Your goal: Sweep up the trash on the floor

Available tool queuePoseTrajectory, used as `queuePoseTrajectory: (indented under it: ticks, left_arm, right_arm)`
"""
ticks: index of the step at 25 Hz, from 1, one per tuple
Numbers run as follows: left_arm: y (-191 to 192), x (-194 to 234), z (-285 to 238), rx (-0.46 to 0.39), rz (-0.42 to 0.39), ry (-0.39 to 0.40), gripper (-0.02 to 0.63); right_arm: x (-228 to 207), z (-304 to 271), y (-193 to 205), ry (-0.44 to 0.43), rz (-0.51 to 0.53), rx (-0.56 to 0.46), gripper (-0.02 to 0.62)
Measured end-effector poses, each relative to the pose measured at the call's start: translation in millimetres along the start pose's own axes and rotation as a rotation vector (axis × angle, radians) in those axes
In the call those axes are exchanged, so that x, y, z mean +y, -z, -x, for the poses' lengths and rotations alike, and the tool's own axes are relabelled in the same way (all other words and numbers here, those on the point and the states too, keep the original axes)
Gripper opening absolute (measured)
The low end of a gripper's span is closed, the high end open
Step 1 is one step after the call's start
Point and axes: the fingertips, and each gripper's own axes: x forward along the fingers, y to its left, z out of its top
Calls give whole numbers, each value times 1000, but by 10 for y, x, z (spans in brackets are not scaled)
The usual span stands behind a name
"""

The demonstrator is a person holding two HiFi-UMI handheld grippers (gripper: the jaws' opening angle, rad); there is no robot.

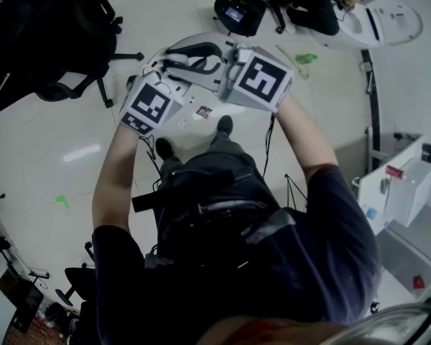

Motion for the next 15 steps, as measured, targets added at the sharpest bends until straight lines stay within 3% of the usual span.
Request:
queuePoseTrajectory:
  ticks: [6,11,13,15]
  left_arm:
    - [-134,145,680,-149,132,-33,61]
    - [202,255,1362,-154,177,-62,71]
    - [345,308,1604,-142,196,-122,40]
    - [542,398,1854,-98,196,-221,42]
  right_arm:
    - [255,-366,-408,-227,-20,20,101]
    - [571,-1013,-645,-402,-62,26,101]
    - [680,-1244,-647,-428,-57,39,103]
    - [772,-1523,-640,-391,-62,43,103]
